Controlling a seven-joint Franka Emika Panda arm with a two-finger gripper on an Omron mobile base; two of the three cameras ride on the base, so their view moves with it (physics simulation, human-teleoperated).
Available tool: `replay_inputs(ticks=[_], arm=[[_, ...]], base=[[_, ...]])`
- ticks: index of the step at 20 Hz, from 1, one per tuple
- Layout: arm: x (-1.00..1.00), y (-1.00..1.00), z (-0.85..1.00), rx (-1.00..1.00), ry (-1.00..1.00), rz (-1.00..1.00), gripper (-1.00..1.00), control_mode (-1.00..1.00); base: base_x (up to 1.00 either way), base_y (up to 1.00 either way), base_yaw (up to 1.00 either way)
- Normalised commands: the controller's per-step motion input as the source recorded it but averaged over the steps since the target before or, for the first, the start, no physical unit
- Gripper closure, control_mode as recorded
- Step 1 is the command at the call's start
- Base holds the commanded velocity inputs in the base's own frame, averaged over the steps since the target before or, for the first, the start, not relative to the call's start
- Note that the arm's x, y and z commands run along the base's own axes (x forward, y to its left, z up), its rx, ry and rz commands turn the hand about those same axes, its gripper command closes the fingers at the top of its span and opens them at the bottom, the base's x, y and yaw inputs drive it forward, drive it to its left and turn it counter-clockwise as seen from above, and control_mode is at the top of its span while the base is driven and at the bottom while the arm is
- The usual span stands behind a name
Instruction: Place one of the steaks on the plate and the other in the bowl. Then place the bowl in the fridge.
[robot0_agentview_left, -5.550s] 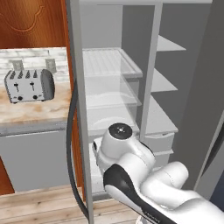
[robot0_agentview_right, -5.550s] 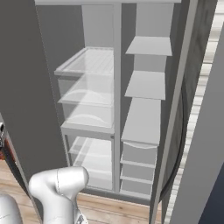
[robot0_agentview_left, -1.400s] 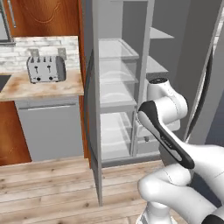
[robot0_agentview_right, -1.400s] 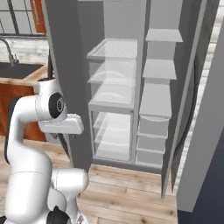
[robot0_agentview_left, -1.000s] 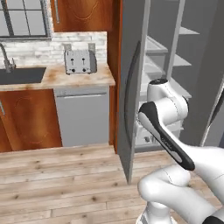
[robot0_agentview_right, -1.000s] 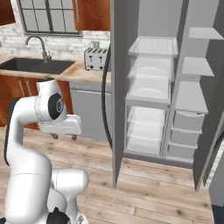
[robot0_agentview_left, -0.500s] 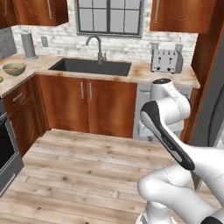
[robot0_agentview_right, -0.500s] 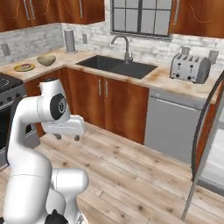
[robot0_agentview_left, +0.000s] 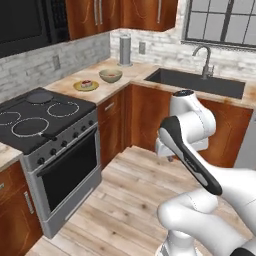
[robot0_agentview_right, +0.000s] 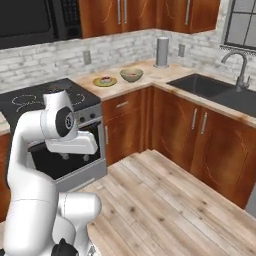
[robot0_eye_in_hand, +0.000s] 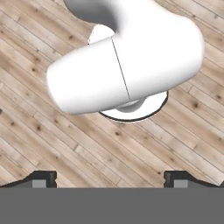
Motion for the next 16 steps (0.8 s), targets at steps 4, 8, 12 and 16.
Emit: replay_inputs(ticks=[4, 8, 12, 16], arm=[[0.00, 0.00, 0.00, 0.00, 0.00, 0.00, -1.00, 1.00], [0.00, 0.00, 0.00, 0.00, 0.00, 0.00, -1.00, 1.00], [0.00, 0.00, 0.00, 0.00, 0.00, 0.00, -1.00, 1.00], [0.00, 0.00, 0.00, 0.00, 0.00, 0.00, -1.00, 1.00]], base=[[0.97, 0.12, 0.12], [0.93, 0.01, -0.12], [1.00, -0.21, -0.01], [1.00, -0.57, 0.01]])
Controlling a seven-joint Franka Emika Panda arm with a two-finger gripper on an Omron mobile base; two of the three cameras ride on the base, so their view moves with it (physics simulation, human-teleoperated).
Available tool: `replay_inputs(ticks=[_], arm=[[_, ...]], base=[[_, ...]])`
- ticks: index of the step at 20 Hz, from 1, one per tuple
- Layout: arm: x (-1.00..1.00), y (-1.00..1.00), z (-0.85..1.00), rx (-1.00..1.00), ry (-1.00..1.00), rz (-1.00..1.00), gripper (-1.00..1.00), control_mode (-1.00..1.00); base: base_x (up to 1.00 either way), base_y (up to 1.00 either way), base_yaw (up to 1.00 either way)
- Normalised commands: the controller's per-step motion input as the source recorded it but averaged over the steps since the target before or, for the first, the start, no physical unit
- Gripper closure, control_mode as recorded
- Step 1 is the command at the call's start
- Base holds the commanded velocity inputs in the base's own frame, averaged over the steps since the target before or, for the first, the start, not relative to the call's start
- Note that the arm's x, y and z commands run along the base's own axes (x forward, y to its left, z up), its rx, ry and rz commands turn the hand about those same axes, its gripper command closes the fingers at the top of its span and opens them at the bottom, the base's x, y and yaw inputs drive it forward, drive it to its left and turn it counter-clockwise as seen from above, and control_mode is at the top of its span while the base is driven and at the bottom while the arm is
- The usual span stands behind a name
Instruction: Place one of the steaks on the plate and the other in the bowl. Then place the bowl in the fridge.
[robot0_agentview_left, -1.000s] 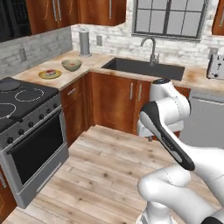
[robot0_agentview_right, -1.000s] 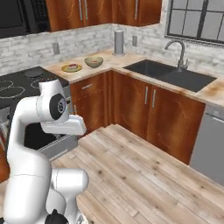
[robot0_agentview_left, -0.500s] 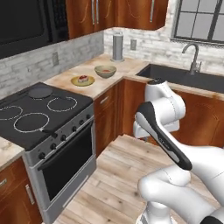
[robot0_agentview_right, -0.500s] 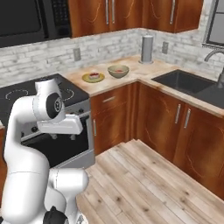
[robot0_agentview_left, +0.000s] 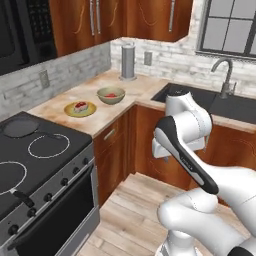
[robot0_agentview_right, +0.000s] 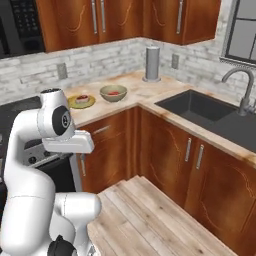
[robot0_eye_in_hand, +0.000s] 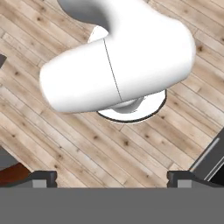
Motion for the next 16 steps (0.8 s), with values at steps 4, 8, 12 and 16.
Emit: replay_inputs(ticks=[4, 8, 12, 16], arm=[[0.00, 0.00, 0.00, 0.00, 0.00, 0.00, -1.00, 1.00], [0.00, 0.00, 0.00, 0.00, 0.00, 0.00, -1.00, 1.00], [0.00, 0.00, 0.00, 0.00, 0.00, 0.00, -1.00, 1.00], [0.00, 0.00, 0.00, 0.00, 0.00, 0.00, -1.00, 1.00]], base=[[1.00, -0.64, 0.10], [0.64, -0.08, 0.34], [0.74, -0.04, 0.37], [0.81, -0.33, 0.19]])
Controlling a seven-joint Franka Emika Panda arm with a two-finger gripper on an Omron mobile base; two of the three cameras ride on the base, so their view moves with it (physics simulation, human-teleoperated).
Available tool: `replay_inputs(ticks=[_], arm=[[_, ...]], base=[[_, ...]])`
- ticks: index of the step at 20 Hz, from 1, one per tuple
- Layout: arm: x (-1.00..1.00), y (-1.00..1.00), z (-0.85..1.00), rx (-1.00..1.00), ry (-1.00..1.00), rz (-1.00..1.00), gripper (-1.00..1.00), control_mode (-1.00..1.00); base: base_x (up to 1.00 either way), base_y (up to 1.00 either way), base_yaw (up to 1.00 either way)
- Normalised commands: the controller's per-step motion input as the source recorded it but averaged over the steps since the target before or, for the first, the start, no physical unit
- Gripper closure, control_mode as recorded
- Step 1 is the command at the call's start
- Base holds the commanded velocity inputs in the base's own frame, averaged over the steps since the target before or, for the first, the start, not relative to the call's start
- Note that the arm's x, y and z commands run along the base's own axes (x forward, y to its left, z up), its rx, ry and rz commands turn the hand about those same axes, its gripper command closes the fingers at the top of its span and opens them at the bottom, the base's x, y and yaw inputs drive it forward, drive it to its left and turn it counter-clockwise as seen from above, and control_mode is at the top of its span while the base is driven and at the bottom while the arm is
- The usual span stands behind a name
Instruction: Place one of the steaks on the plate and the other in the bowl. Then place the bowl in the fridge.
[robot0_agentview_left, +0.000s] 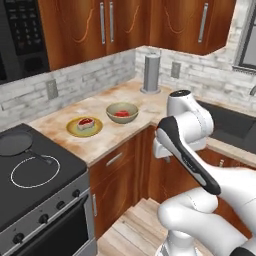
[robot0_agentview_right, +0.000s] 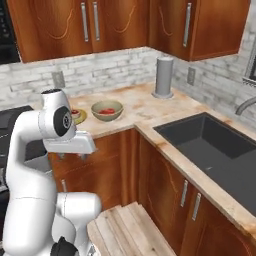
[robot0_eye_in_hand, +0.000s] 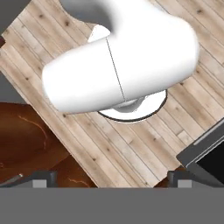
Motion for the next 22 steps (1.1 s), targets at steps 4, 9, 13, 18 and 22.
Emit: replay_inputs(ticks=[4, 9, 13, 18, 22], arm=[[0.00, 0.00, 0.00, 0.00, 0.00, 0.00, -1.00, 1.00], [0.00, 0.00, 0.00, 0.00, 0.00, 0.00, -1.00, 1.00], [0.00, 0.00, 0.00, 0.00, 0.00, 0.00, -1.00, 1.00], [0.17, -0.13, -0.07, 0.02, 0.00, 0.00, -1.00, -1.00], [0.71, -0.54, -0.04, 0.06, 0.00, -0.01, -1.00, -1.00]], base=[[0.95, -0.17, 0.13], [0.98, 0.24, 0.12], [0.47, 0.00, 0.07], [0.11, -0.01, 0.00], [0.00, 0.00, 0.00]])
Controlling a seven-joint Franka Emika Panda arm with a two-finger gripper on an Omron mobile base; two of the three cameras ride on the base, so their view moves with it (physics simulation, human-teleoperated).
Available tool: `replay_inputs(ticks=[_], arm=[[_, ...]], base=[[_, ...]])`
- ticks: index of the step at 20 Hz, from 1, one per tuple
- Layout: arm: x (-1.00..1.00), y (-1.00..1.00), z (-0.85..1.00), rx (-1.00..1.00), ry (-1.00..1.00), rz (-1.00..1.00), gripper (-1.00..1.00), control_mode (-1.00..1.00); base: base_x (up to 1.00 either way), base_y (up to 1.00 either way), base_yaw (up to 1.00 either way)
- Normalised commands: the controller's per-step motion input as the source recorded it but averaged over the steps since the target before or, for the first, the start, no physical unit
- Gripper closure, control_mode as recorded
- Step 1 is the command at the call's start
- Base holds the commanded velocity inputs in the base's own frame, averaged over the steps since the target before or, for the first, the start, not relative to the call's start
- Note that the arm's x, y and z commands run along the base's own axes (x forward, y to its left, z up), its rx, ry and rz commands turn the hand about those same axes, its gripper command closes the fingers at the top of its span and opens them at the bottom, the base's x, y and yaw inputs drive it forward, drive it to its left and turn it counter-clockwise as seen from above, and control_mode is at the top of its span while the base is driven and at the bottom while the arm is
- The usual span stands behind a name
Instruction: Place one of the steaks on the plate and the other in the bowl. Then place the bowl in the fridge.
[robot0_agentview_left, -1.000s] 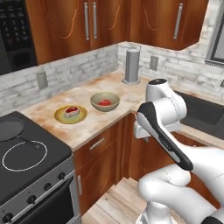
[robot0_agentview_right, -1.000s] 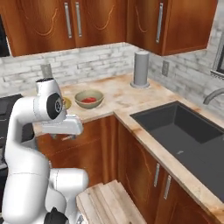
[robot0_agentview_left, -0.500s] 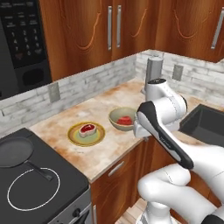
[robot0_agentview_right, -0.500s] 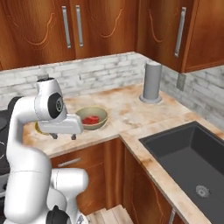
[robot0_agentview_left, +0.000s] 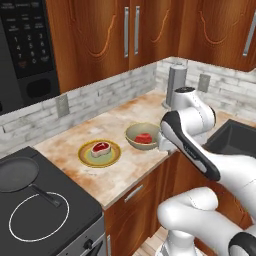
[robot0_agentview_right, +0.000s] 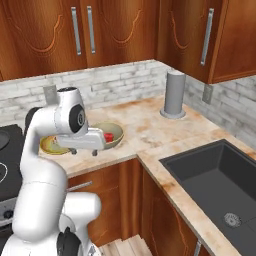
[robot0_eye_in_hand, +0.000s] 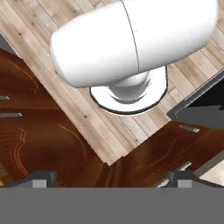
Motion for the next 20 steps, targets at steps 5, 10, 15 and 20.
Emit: replay_inputs(ticks=[5, 10, 15, 20], arm=[[0.88, -0.02, 0.33, 0.25, -0.07, -0.38, -1.00, -1.00], [0.46, -0.03, 0.44, 0.13, -0.09, -0.44, -1.00, -1.00], [0.52, -0.05, -0.44, -0.09, -0.02, -0.44, -1.00, -1.00], [0.71, -0.31, -0.41, -0.01, 0.00, -0.33, -1.00, -1.00]], base=[[0.00, 0.00, 0.00], [0.00, 0.00, 0.00], [0.00, 0.00, 0.00], [0.00, 0.00, 0.00]])
